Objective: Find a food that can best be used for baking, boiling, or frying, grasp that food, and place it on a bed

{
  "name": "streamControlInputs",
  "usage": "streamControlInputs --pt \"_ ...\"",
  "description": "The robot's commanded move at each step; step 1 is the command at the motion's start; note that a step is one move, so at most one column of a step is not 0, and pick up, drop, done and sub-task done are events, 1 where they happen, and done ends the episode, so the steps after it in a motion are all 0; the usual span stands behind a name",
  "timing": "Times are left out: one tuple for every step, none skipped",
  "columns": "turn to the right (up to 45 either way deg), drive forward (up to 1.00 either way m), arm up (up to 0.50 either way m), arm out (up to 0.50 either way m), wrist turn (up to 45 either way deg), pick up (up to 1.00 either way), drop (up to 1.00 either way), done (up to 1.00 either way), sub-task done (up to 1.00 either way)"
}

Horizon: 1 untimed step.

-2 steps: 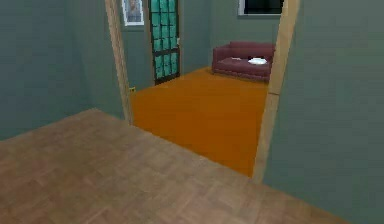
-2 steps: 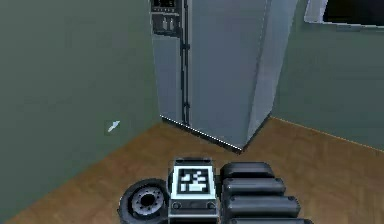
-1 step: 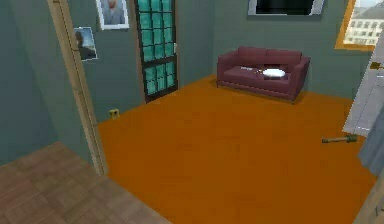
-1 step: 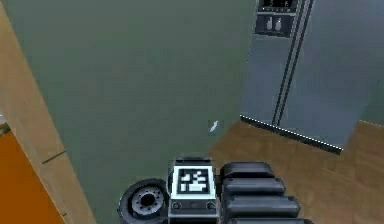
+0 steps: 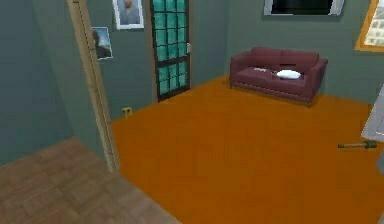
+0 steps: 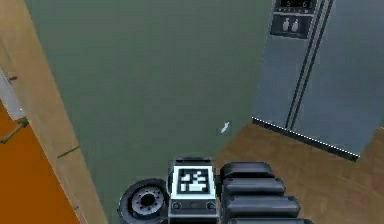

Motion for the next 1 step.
streamControlInputs --pt "0.0 0.5 0.0 0.0 0.0 0.0 0.0 0.0 0.0"
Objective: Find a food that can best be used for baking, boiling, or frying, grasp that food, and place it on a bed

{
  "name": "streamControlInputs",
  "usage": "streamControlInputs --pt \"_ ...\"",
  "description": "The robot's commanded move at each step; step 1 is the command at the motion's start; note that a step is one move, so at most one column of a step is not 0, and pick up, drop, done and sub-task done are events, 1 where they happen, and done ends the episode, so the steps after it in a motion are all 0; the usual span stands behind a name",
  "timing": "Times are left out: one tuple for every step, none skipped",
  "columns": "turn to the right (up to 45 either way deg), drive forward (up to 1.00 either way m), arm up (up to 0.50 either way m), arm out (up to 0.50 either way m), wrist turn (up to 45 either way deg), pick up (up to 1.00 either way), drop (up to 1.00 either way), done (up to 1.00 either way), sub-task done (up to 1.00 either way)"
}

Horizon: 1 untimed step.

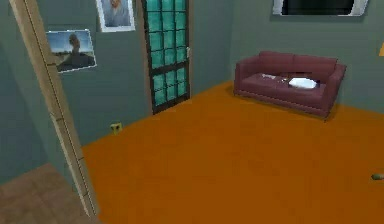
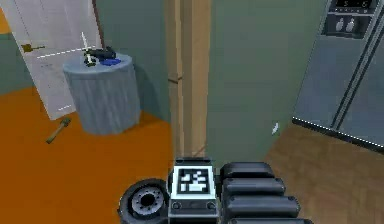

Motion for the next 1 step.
streamControlInputs --pt "42.0 0.0 0.0 0.0 0.0 0.0 0.0 0.0 0.0"
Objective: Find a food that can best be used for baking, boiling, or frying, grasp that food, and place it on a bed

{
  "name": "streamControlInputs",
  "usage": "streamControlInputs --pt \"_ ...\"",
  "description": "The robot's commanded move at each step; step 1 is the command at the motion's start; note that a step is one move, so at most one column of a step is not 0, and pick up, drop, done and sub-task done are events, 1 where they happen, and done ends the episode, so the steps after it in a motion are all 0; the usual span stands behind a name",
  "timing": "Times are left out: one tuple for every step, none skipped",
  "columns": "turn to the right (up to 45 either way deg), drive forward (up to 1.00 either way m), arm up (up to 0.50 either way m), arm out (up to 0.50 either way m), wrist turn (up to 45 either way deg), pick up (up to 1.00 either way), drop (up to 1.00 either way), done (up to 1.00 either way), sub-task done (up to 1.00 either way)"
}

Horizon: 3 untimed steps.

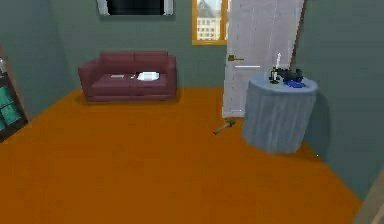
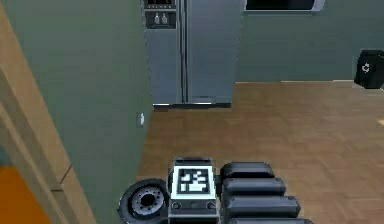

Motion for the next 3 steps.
streamControlInputs --pt "0.0 1.0 0.0 0.0 0.0 0.0 0.0 0.0 0.0" --pt "3.0 0.0 0.0 0.0 0.0 0.0 0.0 0.0 0.0" --pt "0.0 1.0 0.0 0.0 0.0 0.0 0.0 0.0 0.0"
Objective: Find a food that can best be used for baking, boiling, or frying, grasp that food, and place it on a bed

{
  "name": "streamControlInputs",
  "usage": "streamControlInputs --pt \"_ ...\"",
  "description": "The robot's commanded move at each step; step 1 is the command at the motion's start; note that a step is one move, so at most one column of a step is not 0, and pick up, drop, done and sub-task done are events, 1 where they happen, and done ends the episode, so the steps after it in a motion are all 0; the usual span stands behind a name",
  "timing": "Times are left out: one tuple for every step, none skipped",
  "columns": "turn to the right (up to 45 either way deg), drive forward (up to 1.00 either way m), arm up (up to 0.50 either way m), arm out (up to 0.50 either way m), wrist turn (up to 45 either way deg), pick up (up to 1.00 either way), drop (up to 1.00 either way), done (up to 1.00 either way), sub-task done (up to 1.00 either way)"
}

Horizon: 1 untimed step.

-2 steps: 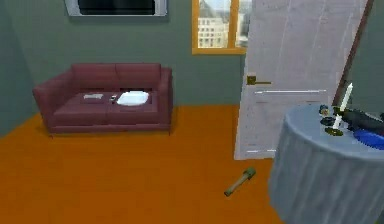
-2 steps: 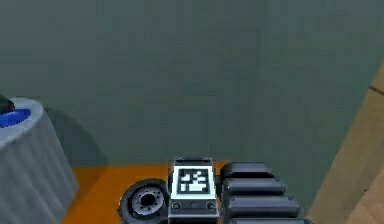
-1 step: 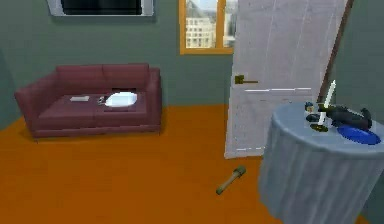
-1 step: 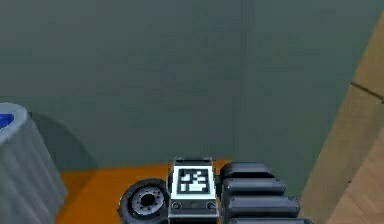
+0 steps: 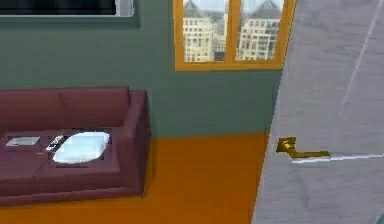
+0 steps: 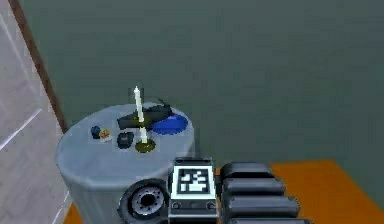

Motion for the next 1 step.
streamControlInputs --pt "0.0 1.0 0.0 0.0 0.0 0.0 0.0 0.0 0.0"
